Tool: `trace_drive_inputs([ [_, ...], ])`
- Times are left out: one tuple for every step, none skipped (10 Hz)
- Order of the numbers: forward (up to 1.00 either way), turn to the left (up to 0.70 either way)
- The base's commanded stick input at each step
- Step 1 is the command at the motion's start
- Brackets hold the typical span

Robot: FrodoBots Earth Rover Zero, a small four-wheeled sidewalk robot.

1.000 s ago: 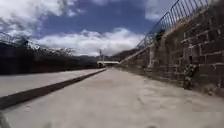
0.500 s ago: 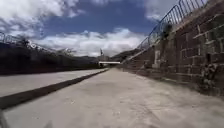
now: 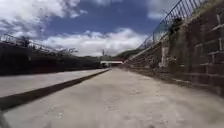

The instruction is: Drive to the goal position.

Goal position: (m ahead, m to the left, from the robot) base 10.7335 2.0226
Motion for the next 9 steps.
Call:
trace_drive_inputs([
  [1.00, 0.00],
  [1.00, 0.00],
  [1.00, 0.00],
  [1.00, 0.00],
  [1.00, 0.00],
  [1.00, 0.00],
  [1.00, 0.00],
  [1.00, 0.00],
  [1.00, 0.00],
])
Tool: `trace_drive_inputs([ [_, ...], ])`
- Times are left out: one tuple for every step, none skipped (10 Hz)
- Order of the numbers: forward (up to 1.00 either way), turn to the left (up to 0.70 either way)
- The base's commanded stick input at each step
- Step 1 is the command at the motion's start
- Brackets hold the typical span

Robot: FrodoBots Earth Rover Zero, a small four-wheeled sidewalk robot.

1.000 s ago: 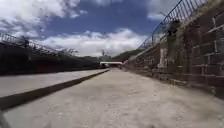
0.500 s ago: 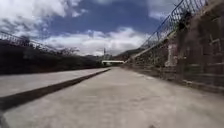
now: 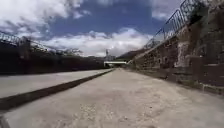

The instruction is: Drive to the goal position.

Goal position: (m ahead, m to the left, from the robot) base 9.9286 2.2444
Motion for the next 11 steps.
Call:
trace_drive_inputs([
  [1.00, 0.00],
  [1.00, 0.00],
  [1.00, 0.00],
  [1.00, 0.00],
  [1.00, 0.00],
  [1.00, 0.00],
  [1.00, 0.00],
  [1.00, -0.17],
  [1.00, -0.07],
  [1.00, 0.00],
  [1.00, 0.00],
])
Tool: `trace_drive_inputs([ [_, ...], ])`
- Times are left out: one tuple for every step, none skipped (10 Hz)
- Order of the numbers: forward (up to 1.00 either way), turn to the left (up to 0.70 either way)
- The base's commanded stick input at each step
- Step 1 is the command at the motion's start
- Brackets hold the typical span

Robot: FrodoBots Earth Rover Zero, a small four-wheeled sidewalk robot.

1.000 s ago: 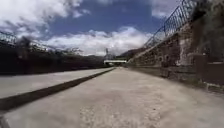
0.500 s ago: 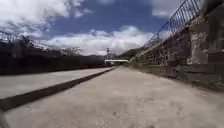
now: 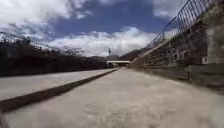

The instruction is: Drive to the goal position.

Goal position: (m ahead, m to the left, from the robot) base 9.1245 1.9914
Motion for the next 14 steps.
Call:
trace_drive_inputs([
  [1.00, 0.00],
  [1.00, 0.00],
  [1.00, 0.00],
  [1.00, 0.00],
  [1.00, 0.00],
  [1.00, 0.00],
  [1.00, -0.05],
  [1.00, -0.16],
  [1.00, -0.27],
  [1.00, 0.00],
  [1.00, 0.00],
  [1.00, 0.00],
  [1.00, 0.00],
  [1.00, 0.00],
])
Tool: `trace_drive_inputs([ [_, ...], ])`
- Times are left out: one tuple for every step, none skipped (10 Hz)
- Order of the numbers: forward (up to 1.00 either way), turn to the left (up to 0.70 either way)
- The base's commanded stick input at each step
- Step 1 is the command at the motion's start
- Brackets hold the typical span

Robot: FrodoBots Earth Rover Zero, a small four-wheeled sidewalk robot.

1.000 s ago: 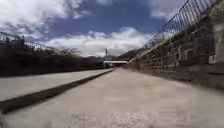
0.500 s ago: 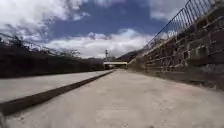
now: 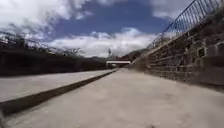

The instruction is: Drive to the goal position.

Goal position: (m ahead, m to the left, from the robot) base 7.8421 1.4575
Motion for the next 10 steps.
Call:
trace_drive_inputs([
  [1.00, 0.00],
  [1.00, 0.00],
  [1.00, 0.00],
  [1.00, 0.00],
  [1.00, 0.00],
  [1.00, 0.00],
  [1.00, 0.00],
  [1.00, -0.04],
  [1.00, -0.15],
  [1.00, -0.25],
])
